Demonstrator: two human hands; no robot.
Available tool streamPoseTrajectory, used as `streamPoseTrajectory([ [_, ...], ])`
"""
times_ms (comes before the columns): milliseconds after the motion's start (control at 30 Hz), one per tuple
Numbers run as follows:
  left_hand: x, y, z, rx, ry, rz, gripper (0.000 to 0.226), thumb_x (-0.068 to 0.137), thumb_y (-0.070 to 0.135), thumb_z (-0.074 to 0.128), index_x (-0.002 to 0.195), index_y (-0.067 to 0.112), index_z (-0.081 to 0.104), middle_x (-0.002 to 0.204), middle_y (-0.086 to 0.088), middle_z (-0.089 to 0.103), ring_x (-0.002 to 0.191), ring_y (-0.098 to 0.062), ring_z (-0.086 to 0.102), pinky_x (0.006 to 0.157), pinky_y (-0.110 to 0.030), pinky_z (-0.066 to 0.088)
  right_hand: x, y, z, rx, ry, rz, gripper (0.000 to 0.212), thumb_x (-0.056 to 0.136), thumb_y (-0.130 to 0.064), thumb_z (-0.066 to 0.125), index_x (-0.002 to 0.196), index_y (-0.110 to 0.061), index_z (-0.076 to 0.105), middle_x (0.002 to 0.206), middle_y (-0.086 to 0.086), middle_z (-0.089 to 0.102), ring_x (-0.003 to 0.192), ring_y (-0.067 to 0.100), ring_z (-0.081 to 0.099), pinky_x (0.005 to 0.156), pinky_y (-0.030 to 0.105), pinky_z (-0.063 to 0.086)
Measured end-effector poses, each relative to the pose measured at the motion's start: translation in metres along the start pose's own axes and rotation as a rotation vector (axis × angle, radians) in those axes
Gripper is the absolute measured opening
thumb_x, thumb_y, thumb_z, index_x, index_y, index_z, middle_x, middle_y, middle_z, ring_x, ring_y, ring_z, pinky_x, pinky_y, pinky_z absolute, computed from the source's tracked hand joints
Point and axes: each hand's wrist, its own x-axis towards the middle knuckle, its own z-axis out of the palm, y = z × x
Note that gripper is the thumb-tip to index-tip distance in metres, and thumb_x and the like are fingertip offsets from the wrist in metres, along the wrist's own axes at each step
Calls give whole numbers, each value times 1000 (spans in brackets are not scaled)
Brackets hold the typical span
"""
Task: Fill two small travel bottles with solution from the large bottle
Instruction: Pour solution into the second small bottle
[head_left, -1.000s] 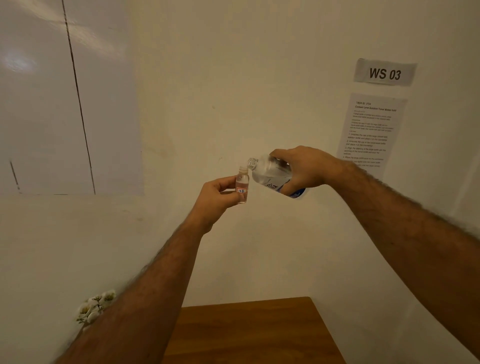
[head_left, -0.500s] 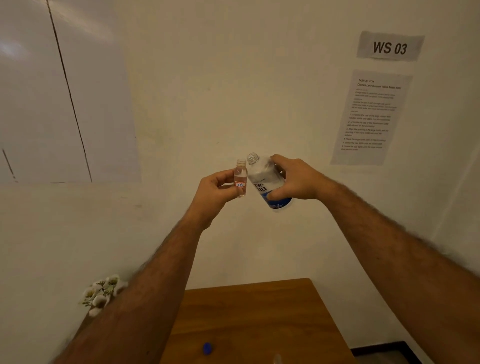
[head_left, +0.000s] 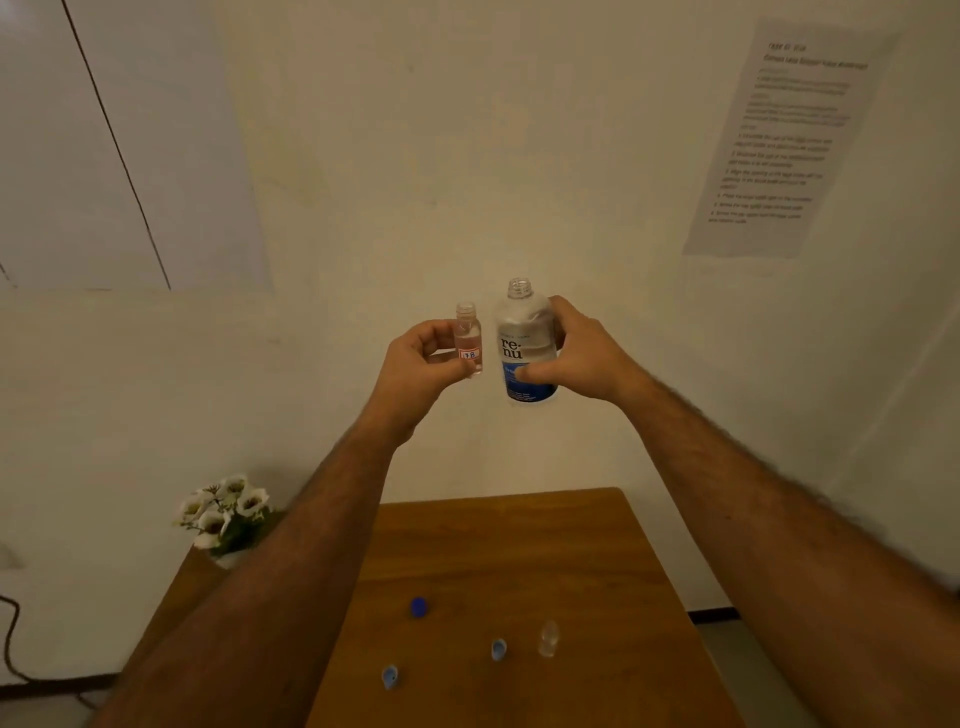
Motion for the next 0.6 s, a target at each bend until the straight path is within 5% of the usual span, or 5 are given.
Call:
streamPoseTrajectory([
  [600,-75,-115,-14,108,54,-262,36,78,-6,72,103,16,58,114,-9,66,94,-20,72,82,-35,58,-50,90,124,144,-14,154,72,62,-25,86,119,-30,42,107,-10,56,94,8,58,66,14,46],
])
